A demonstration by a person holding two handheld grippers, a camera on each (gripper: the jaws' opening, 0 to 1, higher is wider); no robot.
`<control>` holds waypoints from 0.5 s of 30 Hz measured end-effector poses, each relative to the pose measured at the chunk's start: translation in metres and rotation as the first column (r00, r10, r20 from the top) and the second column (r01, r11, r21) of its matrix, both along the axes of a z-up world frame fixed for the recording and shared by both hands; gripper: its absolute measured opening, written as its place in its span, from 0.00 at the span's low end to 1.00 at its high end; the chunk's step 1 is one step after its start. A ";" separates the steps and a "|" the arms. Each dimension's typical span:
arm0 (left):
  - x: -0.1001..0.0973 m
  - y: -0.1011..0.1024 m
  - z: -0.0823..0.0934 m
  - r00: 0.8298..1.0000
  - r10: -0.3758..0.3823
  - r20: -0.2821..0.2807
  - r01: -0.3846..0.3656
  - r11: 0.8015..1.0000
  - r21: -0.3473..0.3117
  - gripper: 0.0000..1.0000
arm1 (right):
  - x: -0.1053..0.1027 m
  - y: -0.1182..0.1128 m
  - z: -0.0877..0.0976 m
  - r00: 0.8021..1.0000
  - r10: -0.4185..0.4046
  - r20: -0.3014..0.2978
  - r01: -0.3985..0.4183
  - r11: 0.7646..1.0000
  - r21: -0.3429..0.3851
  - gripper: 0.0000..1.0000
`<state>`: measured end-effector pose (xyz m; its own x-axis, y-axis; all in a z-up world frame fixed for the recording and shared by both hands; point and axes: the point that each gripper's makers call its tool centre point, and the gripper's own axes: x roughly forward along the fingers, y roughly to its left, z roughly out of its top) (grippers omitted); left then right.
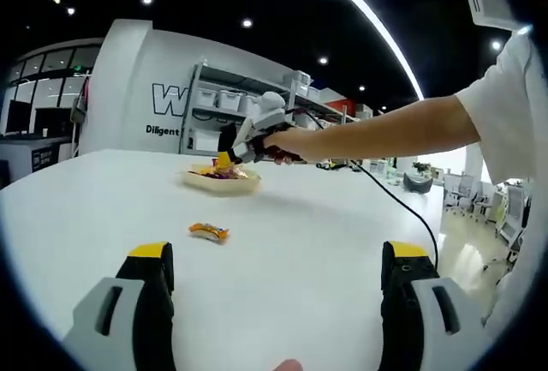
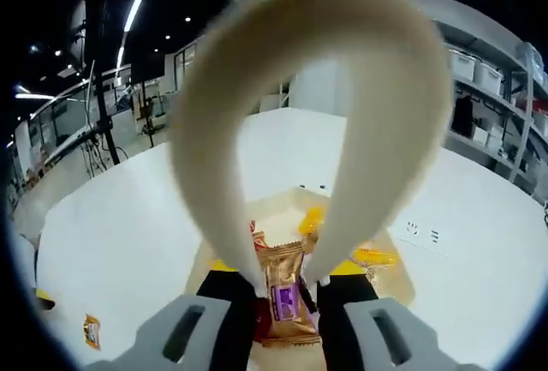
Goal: Place the target food into the container with the food tongs after gripping and lifting it, then release it inside without dropping or visibly crushing the food.
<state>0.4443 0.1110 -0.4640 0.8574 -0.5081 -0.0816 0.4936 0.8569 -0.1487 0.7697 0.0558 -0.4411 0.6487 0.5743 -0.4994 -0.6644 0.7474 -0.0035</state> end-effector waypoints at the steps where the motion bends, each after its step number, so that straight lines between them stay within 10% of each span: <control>1: 0.000 0.000 0.000 1.000 0.000 0.001 0.000 1.000 0.001 0.99 | -0.003 -0.001 0.004 1.000 0.001 0.001 -0.001 1.000 0.012 0.20; 15: -0.002 -0.003 0.000 1.000 -0.003 -0.011 0.003 1.000 0.003 0.99 | -0.044 -0.014 0.020 0.999 0.019 -0.026 -0.017 0.998 0.060 0.17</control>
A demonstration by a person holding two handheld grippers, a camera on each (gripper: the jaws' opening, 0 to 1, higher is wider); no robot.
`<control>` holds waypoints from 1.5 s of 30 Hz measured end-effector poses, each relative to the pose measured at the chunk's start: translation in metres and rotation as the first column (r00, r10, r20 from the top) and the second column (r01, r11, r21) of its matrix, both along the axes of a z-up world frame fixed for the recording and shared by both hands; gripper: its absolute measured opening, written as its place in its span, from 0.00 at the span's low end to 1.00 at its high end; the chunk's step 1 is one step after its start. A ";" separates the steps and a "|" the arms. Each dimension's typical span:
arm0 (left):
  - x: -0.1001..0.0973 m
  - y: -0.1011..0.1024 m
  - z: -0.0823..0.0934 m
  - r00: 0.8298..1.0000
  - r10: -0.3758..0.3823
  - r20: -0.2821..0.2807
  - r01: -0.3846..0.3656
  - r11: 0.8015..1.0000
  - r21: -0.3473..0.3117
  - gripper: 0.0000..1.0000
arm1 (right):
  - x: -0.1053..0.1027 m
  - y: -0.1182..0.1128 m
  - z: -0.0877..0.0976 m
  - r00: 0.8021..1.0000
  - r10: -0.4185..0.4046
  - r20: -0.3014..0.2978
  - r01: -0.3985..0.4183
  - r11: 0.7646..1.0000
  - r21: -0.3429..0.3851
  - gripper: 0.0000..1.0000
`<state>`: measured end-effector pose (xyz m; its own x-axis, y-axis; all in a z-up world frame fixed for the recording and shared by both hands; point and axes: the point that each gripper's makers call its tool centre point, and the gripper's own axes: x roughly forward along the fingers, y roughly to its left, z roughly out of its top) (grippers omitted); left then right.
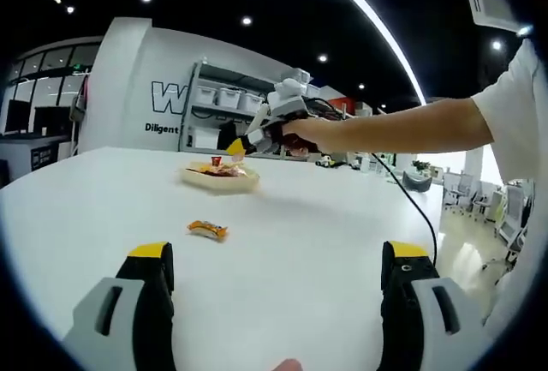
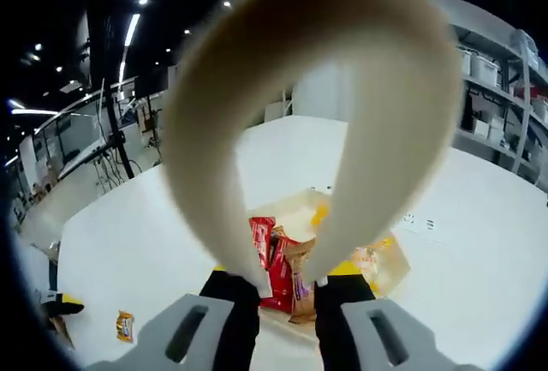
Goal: Place the target food into the container with the food tongs after gripping and lifting it, then release it inside without dropping or visibly crushing the food.
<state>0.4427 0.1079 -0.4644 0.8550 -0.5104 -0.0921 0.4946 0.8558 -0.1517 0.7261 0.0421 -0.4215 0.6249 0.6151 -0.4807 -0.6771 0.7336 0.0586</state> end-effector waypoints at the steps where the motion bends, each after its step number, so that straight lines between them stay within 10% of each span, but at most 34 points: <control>1: 0.000 0.001 0.000 1.000 0.003 -0.005 -0.003 1.000 -0.004 0.99 | -0.003 -0.001 0.001 1.000 0.001 -0.004 -0.001 1.000 0.003 0.16; 45: -0.001 0.002 -0.002 1.000 -0.008 -0.002 0.009 1.000 0.012 0.99 | -0.144 0.010 -0.007 0.979 0.171 -0.107 -0.158 0.980 0.121 0.19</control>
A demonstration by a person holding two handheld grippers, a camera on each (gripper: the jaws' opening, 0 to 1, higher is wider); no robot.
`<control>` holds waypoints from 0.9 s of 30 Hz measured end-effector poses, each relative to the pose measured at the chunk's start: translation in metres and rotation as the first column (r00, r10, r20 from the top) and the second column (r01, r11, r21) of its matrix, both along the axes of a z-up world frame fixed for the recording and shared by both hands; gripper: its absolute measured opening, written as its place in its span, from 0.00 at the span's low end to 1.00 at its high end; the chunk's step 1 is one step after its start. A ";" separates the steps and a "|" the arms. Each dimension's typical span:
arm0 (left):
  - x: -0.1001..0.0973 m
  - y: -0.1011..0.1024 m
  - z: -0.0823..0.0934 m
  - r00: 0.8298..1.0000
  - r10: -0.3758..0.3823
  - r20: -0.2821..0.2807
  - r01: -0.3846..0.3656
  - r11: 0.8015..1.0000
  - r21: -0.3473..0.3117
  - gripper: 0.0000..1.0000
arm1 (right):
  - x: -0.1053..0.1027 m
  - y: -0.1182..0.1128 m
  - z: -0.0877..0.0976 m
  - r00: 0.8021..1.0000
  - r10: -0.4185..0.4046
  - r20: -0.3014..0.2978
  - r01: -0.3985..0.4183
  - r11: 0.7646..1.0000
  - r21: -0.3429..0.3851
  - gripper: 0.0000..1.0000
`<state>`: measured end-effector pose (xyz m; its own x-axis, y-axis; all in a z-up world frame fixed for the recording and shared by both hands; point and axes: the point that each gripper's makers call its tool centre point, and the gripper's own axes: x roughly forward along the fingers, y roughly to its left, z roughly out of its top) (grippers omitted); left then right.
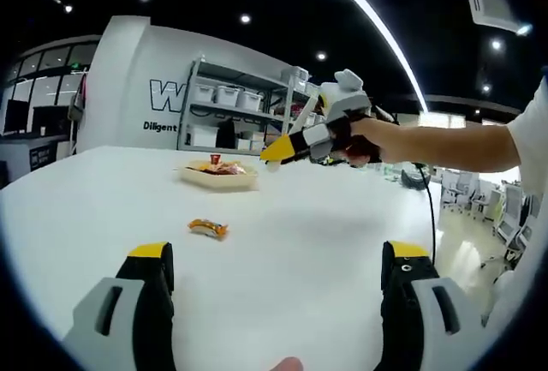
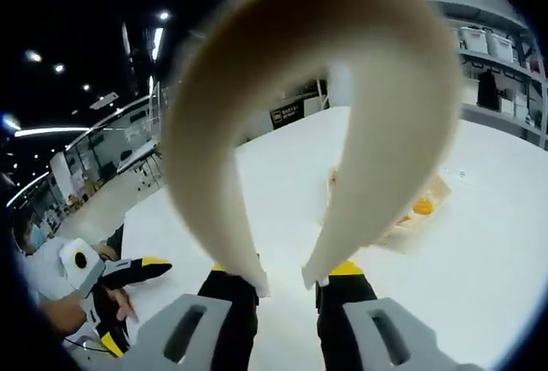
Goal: Place the target food into the container with the food tongs after gripping and lifting it, then release it inside without dropping or visibly crushing the food.
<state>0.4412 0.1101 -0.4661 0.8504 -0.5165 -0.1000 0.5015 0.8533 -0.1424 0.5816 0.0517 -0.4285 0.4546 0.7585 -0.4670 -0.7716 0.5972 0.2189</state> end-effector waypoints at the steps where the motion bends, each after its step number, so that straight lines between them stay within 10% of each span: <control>1: 0.000 0.001 0.001 1.000 0.005 0.009 -0.005 1.000 0.006 0.99 | -0.002 0.004 -0.002 1.000 0.011 0.001 -0.011 1.000 -0.002 0.19; 27: 0.000 0.005 0.009 0.997 0.009 0.074 -0.011 1.000 0.017 0.97 | -0.028 0.065 -0.035 0.991 0.124 -0.050 -0.124 0.992 0.001 0.21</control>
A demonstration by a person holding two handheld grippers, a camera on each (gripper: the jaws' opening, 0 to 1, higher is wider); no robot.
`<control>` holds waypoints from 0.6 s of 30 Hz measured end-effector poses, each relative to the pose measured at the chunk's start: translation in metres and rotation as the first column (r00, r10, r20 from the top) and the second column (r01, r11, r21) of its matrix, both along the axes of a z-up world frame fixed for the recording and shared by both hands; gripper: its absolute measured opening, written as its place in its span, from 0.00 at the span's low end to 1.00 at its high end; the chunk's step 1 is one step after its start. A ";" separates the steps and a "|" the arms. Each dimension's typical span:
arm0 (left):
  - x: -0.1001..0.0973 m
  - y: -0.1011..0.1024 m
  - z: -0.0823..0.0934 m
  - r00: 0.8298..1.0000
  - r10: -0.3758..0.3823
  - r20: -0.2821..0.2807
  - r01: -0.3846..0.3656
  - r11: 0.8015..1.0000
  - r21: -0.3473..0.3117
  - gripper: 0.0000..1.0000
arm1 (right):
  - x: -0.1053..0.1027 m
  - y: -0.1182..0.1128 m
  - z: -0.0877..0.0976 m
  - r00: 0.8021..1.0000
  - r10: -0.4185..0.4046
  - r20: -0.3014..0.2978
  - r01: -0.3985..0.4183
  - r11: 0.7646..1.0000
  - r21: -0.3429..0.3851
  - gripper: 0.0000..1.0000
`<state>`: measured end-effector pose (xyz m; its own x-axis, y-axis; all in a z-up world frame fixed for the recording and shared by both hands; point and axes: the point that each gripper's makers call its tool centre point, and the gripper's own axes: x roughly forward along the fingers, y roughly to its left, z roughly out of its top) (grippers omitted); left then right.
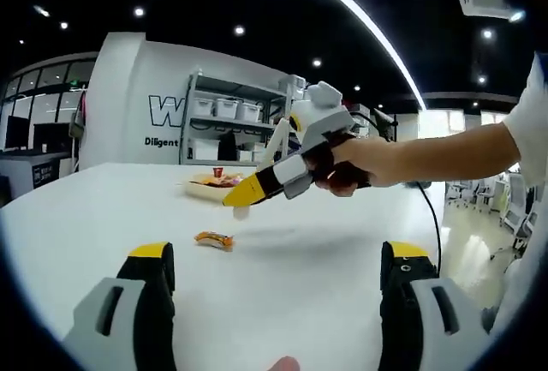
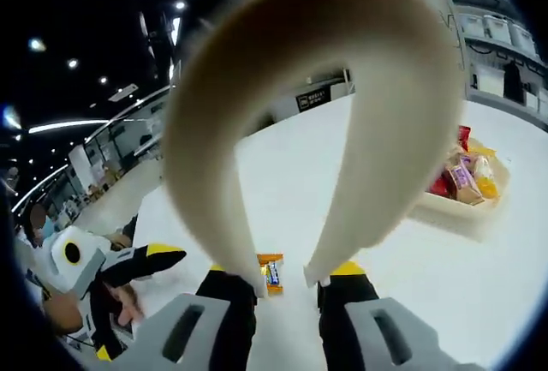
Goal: Place the target food into the container with the food tongs after gripping and lifting it, then release it inside without dropping or visibly crushing the food.
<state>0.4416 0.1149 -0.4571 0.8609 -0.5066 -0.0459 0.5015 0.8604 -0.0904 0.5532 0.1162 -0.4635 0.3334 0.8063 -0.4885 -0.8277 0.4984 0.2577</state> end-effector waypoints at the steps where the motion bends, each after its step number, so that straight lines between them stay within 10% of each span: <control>1: 0.000 0.000 0.000 1.000 0.000 0.003 0.000 1.000 0.000 0.97 | 0.000 0.003 -0.002 1.000 0.007 -0.007 -0.007 1.000 -0.001 0.21; 18: -0.001 -0.001 0.000 1.000 -0.010 0.002 0.010 1.000 -0.005 0.97 | -0.008 0.026 -0.019 0.999 0.047 0.008 -0.047 0.998 -0.030 0.22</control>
